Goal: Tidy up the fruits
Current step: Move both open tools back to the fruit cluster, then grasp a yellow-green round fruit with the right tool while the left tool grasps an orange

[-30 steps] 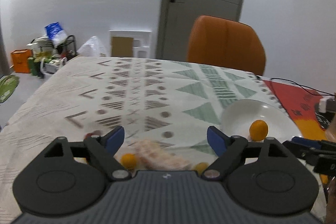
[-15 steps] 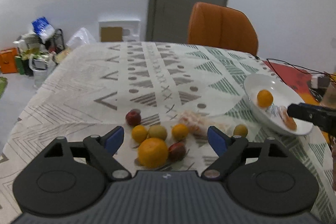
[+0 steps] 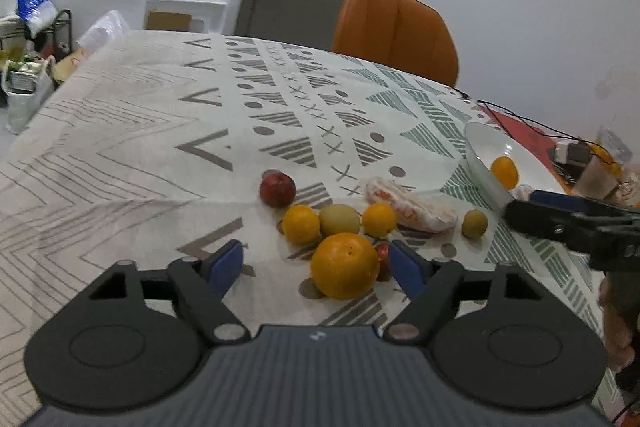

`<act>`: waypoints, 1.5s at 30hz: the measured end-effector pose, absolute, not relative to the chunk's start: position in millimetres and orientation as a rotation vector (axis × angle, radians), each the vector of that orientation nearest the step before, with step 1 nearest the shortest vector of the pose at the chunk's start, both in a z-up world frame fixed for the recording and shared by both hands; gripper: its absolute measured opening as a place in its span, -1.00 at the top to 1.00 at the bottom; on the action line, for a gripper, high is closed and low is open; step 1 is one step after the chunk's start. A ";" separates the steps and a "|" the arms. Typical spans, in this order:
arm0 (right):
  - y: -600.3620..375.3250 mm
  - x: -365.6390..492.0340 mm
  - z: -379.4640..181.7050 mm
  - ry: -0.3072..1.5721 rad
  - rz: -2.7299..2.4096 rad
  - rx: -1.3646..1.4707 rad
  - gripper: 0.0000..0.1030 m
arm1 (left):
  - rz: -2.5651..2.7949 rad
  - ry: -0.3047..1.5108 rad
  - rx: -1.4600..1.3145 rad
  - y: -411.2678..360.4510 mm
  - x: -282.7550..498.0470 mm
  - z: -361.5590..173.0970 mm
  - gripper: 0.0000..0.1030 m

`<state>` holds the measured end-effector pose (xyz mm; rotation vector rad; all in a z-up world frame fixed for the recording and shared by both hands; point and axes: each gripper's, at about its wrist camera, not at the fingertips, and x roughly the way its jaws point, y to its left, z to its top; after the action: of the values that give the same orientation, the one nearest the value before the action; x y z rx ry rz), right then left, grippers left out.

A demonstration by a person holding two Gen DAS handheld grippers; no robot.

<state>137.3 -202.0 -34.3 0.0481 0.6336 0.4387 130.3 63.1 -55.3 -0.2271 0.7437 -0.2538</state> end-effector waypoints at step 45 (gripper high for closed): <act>-176.2 141.4 -60.1 0.700 0.284 0.005 0.55 | -0.209 0.647 -0.248 50.5 107.2 -28.8 0.31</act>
<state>141.4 -176.2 -60.1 0.0054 0.6996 0.2837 107.2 50.5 -28.8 -0.2484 0.6472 -0.2094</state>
